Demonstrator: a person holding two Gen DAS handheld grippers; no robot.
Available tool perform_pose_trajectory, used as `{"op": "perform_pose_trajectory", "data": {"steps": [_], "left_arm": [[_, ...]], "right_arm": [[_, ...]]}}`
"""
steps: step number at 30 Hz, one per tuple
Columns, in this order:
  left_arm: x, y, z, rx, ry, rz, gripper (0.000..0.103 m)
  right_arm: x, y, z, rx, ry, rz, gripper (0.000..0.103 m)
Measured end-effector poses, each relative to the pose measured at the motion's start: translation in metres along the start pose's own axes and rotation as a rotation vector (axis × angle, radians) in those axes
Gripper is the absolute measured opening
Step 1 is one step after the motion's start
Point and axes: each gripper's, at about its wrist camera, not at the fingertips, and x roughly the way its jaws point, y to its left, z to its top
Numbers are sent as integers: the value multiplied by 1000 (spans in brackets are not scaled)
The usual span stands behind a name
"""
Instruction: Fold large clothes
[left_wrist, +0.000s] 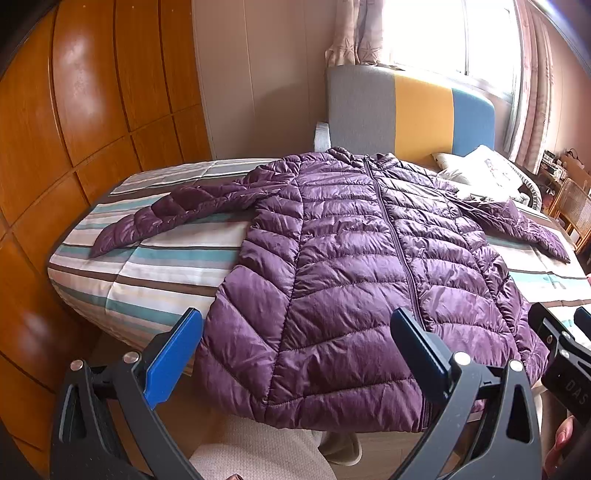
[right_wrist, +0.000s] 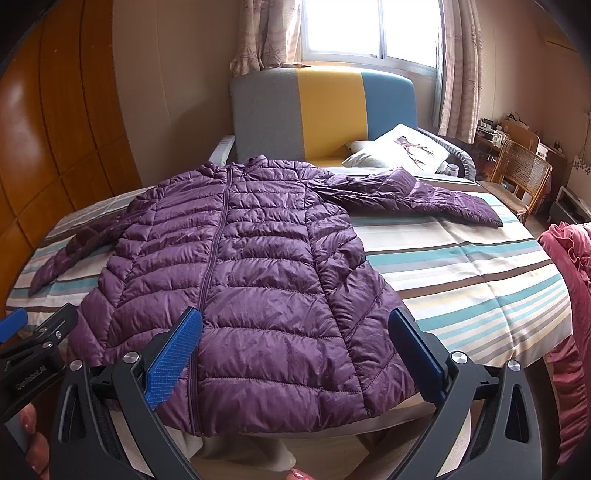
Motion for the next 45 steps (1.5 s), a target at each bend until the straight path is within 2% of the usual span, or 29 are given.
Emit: {"op": "perform_pose_trajectory", "data": {"steps": [23,34,40,45], "left_arm": [[2,-1,-2,5,11,1,101],[25,-8,5,14,50,16,101],[44,-17,13,47,61,15,101],[64,-17,21,47,53,-52,101]], "right_arm": [[2,3,3,-7,12,0,100],[18,-25,10,58,38,-24,100],[32,-43,19,83,24,-59,100],[53,-67,30,113,-2,52,100]]}}
